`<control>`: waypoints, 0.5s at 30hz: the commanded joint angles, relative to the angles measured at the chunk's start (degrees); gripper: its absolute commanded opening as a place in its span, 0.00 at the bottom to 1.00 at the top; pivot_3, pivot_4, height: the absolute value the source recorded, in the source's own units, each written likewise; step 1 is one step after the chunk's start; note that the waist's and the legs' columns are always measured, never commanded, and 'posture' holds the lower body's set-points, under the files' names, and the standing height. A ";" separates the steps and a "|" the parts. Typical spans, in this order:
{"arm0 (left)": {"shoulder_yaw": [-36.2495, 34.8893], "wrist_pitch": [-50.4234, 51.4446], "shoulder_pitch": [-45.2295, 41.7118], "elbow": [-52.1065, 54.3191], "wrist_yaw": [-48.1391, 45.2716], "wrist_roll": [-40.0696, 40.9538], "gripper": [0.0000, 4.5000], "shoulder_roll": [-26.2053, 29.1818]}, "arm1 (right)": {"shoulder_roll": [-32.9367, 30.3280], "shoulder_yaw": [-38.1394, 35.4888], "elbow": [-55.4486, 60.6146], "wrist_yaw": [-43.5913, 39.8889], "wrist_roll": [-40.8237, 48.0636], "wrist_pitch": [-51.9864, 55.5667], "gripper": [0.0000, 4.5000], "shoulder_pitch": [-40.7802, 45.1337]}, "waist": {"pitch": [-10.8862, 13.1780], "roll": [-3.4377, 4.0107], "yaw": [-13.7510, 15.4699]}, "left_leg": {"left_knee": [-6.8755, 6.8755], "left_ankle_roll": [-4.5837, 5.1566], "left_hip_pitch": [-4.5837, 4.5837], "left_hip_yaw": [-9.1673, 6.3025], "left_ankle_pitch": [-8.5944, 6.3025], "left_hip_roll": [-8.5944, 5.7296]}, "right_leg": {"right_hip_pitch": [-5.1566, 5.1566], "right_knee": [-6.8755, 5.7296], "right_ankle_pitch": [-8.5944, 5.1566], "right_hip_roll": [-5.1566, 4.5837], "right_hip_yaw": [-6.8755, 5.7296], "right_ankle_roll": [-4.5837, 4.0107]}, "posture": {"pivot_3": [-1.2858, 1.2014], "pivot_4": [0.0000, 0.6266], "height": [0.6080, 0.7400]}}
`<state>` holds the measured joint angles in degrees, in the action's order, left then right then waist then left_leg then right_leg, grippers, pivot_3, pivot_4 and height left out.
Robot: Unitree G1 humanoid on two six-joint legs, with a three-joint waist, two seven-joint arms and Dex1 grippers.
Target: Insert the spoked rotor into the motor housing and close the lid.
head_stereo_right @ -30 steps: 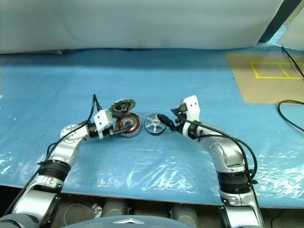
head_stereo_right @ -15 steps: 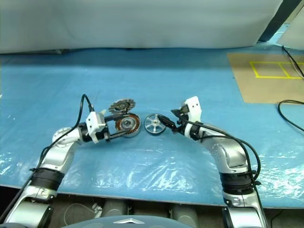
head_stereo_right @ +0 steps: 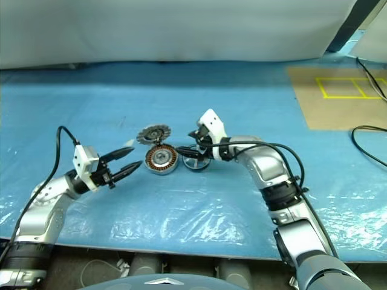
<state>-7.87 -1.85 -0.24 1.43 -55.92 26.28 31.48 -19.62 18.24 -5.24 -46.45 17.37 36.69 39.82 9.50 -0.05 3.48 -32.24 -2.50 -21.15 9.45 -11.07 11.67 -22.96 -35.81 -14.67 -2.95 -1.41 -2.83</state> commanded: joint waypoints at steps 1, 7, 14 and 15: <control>-1.49 0.29 2.15 3.48 0.34 0.85 0.60 0.47 | 1.86 3.02 -2.54 -3.45 -2.99 -5.70 0.87 2.96 | 0.00 -0.01 0.27 | 0.00 0.00 0.00 0.00 0.00 0.03 | 0.00 -0.01 0.00 0.00 -0.02 0.00 | 0.52 0.24 1.00; 0.22 -0.95 3.01 4.07 2.40 -1.28 0.60 -1.88 | 5.53 5.57 -7.97 -8.33 -5.30 -9.47 0.87 5.47 | 0.00 -0.01 0.40 | -0.06 0.01 0.02 0.00 0.00 0.03 | 0.02 -0.04 -0.01 0.00 -0.01 -0.02 | 0.52 0.24 1.00; 1.24 -1.04 2.13 3.71 3.74 -2.55 0.60 -3.07 | 9.13 6.79 -14.53 -8.61 -9.75 -14.52 0.36 6.85 | 0.00 -0.03 0.24 | -0.14 0.02 0.04 0.00 0.00 0.06 | 0.04 -0.10 -0.02 0.01 0.00 -0.06 | 0.52 0.24 1.00; 1.35 -1.19 2.06 3.54 3.79 -2.76 0.60 -3.12 | 10.07 6.57 -16.32 -7.25 -10.81 -15.76 0.30 7.30 | 0.00 -0.03 0.11 | -0.15 0.02 0.04 0.00 0.01 0.07 | 0.03 -0.10 -0.02 0.01 0.00 -0.07 | 0.52 0.24 1.00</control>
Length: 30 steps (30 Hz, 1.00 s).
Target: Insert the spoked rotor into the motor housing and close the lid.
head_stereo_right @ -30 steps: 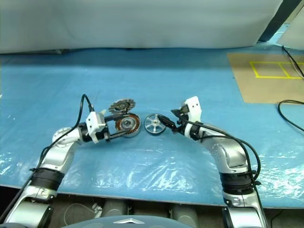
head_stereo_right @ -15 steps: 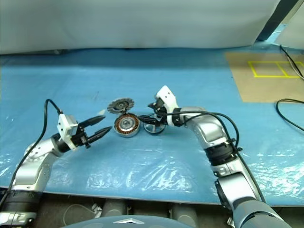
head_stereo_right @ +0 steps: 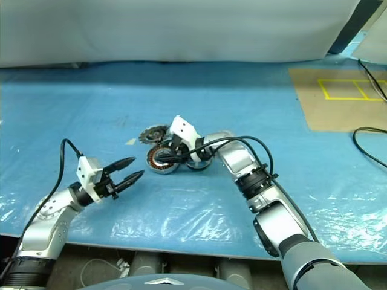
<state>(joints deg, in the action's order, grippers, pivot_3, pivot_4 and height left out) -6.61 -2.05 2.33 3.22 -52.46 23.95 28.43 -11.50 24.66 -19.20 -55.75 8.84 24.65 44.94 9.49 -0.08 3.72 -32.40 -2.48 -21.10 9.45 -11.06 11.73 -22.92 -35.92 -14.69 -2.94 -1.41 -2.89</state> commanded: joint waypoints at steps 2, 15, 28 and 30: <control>0.32 -1.03 -0.67 1.61 0.48 -0.68 0.60 -0.16 | 3.15 -0.49 -5.01 3.35 -3.40 -5.33 0.30 2.97 | 0.00 0.00 -0.39 | -0.01 0.00 -0.01 0.00 0.00 0.00 | -0.02 0.00 0.00 0.00 0.00 -0.04 | 0.52 0.24 1.00; 1.15 -1.46 -1.95 -0.11 0.84 -2.72 0.60 -1.05 | 4.82 -0.27 -8.35 3.15 -8.00 -10.47 0.30 3.07 | 0.00 0.00 -1.10 | -0.03 0.06 -0.02 0.00 0.03 0.01 | -0.03 -0.05 0.02 0.00 -0.01 -0.08 | 0.52 0.24 1.00; 2.11 -2.25 -3.32 -1.27 1.19 -3.90 0.60 -2.30 | 4.66 2.45 -11.32 2.56 -15.05 -19.65 0.30 6.33 | 0.00 0.00 -1.20 | -0.10 0.15 -0.01 0.00 0.08 0.02 | -0.05 -0.21 -0.07 0.00 -0.01 -0.25 | 0.52 0.24 1.00; 2.20 -2.29 -3.48 -1.38 1.23 -3.96 0.60 -2.36 | 3.57 2.55 -10.33 0.42 -15.28 -20.37 0.30 6.93 | 0.00 -0.01 -1.21 | -0.17 0.14 -0.01 0.00 0.07 0.02 | -0.09 -0.34 -0.07 -0.01 -0.01 -0.26 | 0.52 0.24 1.00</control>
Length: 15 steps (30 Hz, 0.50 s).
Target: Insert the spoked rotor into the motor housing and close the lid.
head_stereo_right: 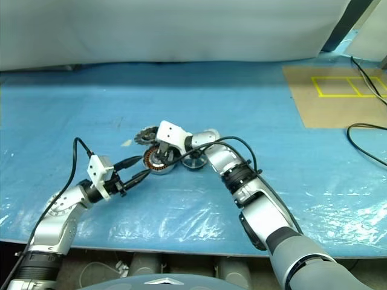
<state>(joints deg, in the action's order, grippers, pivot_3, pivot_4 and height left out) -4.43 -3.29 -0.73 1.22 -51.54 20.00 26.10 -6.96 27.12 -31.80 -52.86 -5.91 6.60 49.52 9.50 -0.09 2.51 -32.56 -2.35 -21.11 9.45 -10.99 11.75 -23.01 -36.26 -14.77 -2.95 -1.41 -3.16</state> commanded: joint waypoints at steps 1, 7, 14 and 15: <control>0.04 -1.07 -0.50 0.56 0.32 -0.04 0.60 -0.05 | -1.61 0.21 2.75 -3.64 -0.68 -2.79 0.30 2.66 | 0.00 -0.01 0.00 | -0.04 -0.01 0.00 0.00 -0.01 0.00 | -0.01 -0.06 -0.01 0.00 0.00 -0.02 | 0.52 0.24 1.00; 0.02 -1.33 -0.95 0.13 0.52 -0.12 0.60 -0.27 | -4.02 1.24 1.01 -5.88 -3.68 -7.40 0.30 4.93 | 0.01 -0.01 -0.03 | -0.30 -0.08 0.05 -0.01 -0.07 0.04 | -0.03 -0.38 -0.07 -0.01 0.02 -0.12 | 0.52 0.24 1.00; 0.49 -1.80 -1.38 -0.36 0.69 -0.32 0.60 -0.66 | -4.20 -0.24 0.41 -7.33 -3.36 -8.84 0.30 7.23 | 0.01 -0.02 -0.09 | -0.39 -0.03 0.00 0.00 -0.05 0.05 | -0.07 -0.43 -0.09 -0.01 0.03 -0.15 | 0.52 0.24 1.00; 0.52 -1.78 -1.50 -0.38 0.74 -0.32 0.60 -0.69 | -3.78 -1.00 0.65 -7.60 -2.39 -7.96 0.30 7.52 | 0.01 -0.02 -0.09 | -0.39 -0.01 0.00 0.00 -0.04 0.05 | -0.07 -0.43 -0.09 -0.02 0.03 -0.15 | 0.52 0.24 1.00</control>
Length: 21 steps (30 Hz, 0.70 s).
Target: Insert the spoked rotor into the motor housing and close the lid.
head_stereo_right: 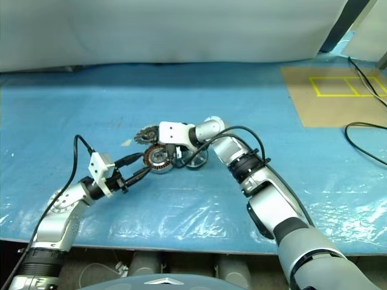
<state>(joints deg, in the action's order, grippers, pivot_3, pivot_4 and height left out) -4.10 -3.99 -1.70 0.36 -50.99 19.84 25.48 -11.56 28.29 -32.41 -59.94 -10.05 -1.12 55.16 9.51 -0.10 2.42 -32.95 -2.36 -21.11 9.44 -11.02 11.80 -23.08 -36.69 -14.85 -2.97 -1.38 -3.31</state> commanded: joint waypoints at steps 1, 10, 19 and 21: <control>0.20 -1.08 -0.62 0.46 0.22 -0.14 0.60 -0.10 | 1.16 -2.75 1.44 -0.68 2.43 0.44 0.30 2.17 | 0.00 0.00 0.01 | 0.00 0.01 -0.01 0.00 0.00 0.00 | -0.01 0.00 0.00 0.00 0.00 0.00 | 0.52 0.24 1.00; -0.22 -0.94 -1.18 0.07 0.27 0.20 0.60 -0.30 | 3.82 -1.18 -2.56 -1.35 1.13 1.04 0.30 0.15 | 0.00 0.00 -0.02 | 0.00 0.01 -0.01 0.00 -0.01 0.02 | -0.03 -0.01 -0.01 0.00 0.00 -0.01 | 0.52 0.24 1.00; -0.92 -1.21 -0.45 0.59 0.72 0.21 0.60 0.06 | 8.15 -2.29 -10.99 3.54 -0.05 -1.01 0.18 2.78 | 0.01 0.00 -0.03 | 0.01 -0.01 -0.04 0.00 -0.02 0.02 | -0.06 -0.01 -0.03 0.00 -0.01 -0.05 | 0.52 0.24 1.00; -0.98 -1.27 -0.32 0.67 0.74 0.14 0.60 0.21 | 8.26 -2.44 -11.55 3.54 -0.01 -1.51 0.18 3.18 | 0.01 0.00 -0.02 | 0.01 -0.01 -0.04 0.00 -0.02 0.02 | -0.06 -0.01 -0.03 0.00 -0.01 -0.05 | 0.52 0.24 1.00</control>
<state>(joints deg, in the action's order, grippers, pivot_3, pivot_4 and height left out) -4.18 -4.03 -2.03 -0.07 -50.42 19.87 24.95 -3.77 27.16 -44.55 -56.71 -10.27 -1.15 56.47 9.51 -0.10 2.40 -32.94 -2.37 -21.15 9.45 -11.05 11.82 -23.14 -36.70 -14.88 -2.97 -1.39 -3.36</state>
